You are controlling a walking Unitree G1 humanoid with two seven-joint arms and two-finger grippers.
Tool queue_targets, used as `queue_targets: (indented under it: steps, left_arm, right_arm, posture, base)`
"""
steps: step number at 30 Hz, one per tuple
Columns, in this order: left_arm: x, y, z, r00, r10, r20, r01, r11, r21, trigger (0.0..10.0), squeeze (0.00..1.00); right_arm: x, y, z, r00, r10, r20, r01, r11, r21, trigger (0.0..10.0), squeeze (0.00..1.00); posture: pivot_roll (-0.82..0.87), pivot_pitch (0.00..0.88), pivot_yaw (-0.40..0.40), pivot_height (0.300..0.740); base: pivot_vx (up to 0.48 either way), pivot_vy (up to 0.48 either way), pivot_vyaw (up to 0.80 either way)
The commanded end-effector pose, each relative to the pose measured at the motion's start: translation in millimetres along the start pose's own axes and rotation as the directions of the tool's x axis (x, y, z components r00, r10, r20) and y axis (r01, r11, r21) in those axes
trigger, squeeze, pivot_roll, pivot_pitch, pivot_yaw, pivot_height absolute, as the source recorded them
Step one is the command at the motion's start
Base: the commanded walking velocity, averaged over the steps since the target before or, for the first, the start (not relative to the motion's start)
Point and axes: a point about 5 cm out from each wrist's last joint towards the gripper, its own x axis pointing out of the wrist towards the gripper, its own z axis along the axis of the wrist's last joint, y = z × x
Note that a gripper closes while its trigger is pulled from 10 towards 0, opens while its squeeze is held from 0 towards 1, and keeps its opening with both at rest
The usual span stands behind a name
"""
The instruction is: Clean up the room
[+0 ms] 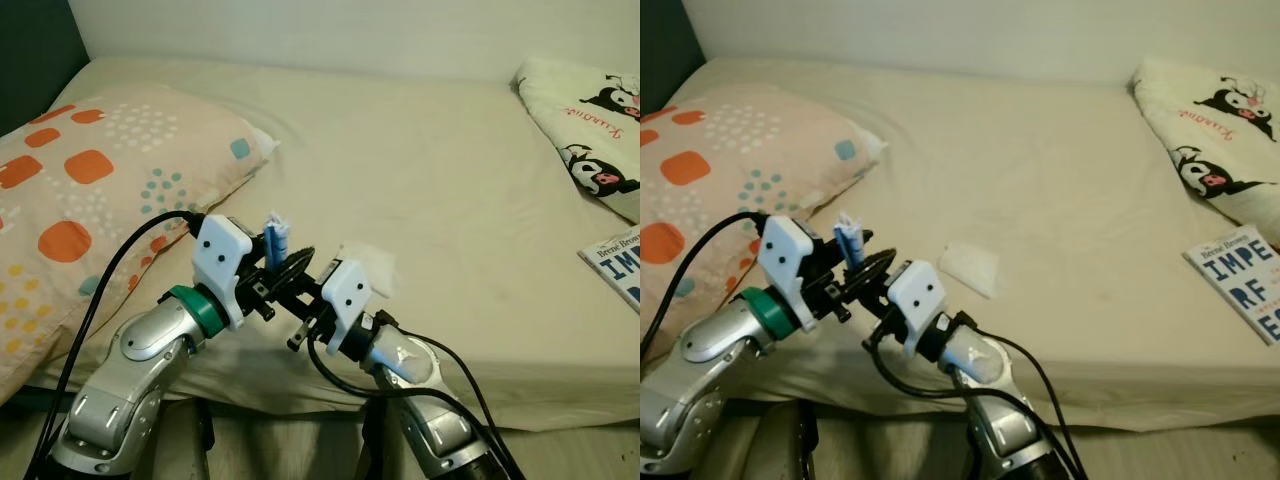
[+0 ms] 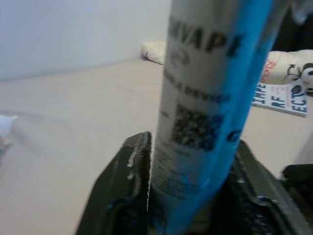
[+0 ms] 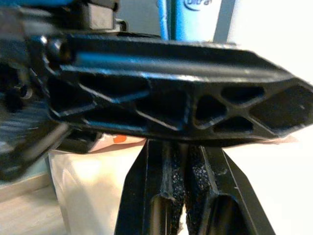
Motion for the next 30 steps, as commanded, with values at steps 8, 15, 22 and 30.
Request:
queue_targets:
  steps: [8, 15, 22, 30]
  left_arm:
    - [-7.5, -5.5, -9, 1.0, 0.003, -0.016, -0.004, 1.0, -0.028, 0.0, 0.0]
    - [-10.7, -2.0, -8, 0.999, 0.034, -0.008, -0.034, 0.999, -0.014, 0.0, 0.0]
    - [-13.4, 4.1, -5, 0.997, 0.079, 0.01, -0.079, 0.997, -0.024, 0.0, 0.0]
    - [-54.7, 98.2, -17, 0.729, 0.683, 0.029, -0.68, 0.72, 0.136, 0.0, 0.0]
  right_arm:
    - [-2.6, -12.1, -5, 0.997, -0.075, -0.024, 0.075, 0.997, -0.014, 10.0, 0.0]
    - [-4.8, -19.2, -12, 0.99, -0.137, -0.037, 0.137, 0.991, 0.002, 10.0, 1.0]
    - [-16.8, -21.3, -14, 0.993, -0.111, -0.032, 0.113, 0.989, 0.092, 10.0, 1.0]
    - [-71.7, -40.4, -22, 0.989, 0.102, -0.105, -0.061, 0.94, 0.337, 10.0, 0.0]
  posture:
    - [0.2, 0.0, -0.011, 0.52]
    - [0.21, 0.0, -0.015, 0.52]
    - [0.22, 0.0, -0.017, 0.52]
    - [0.23, 0.048, -0.02, 0.52]
  base:
    - [0.0, 0.0, 0.0]
    - [0.0, 0.0, 0.0]
    - [0.0, 0.0, 0.0]
    - [0.0, 0.0, 0.0]
